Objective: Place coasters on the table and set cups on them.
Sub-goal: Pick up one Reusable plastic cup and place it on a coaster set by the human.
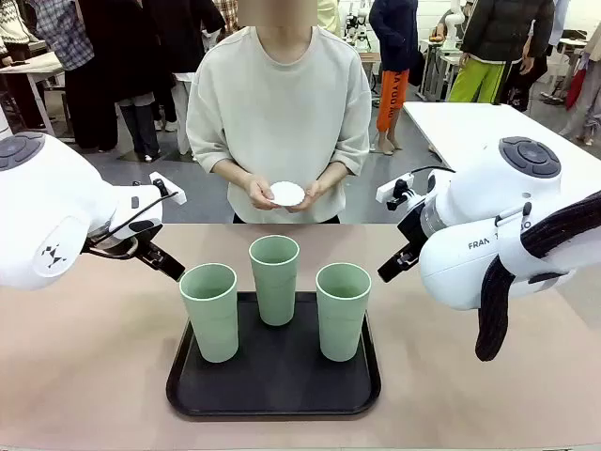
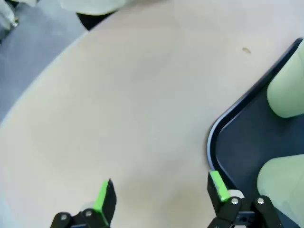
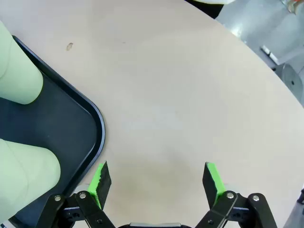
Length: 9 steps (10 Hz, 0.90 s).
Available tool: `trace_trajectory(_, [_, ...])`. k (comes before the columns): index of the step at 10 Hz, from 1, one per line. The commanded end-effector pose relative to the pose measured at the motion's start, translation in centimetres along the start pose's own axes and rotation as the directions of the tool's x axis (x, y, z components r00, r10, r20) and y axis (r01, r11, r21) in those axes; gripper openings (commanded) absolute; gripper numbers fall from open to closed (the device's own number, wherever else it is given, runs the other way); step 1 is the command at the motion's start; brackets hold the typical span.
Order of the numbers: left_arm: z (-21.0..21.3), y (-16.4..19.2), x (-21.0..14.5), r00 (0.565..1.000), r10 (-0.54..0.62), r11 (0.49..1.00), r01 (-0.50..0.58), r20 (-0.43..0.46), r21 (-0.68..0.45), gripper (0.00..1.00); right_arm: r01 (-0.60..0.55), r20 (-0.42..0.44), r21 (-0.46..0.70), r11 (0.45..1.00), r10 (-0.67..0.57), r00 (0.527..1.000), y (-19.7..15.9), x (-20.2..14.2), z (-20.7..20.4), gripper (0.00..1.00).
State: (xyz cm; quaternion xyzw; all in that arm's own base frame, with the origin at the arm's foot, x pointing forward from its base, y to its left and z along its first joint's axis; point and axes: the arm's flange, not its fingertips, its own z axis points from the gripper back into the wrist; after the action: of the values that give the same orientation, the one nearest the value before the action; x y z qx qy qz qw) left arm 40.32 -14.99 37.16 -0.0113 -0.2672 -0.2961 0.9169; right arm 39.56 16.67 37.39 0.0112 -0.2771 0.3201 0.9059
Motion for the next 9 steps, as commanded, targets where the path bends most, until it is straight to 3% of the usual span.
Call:
trace_trajectory(1, [0.00,-0.01,0.00,1.000,0.000,1.000,0.000,0.000,0.000,1.00,0.000,0.000,0.000,1.000,0.000,1.000,0.00,0.00,0.00,1.00])
trace_trajectory(9, [0.00,-0.01,0.00,1.000,0.000,1.000,0.000,0.000,0.000,1.00,0.000,0.000,0.000,1.000,0.000,1.000,0.00,0.00,0.00,1.00])
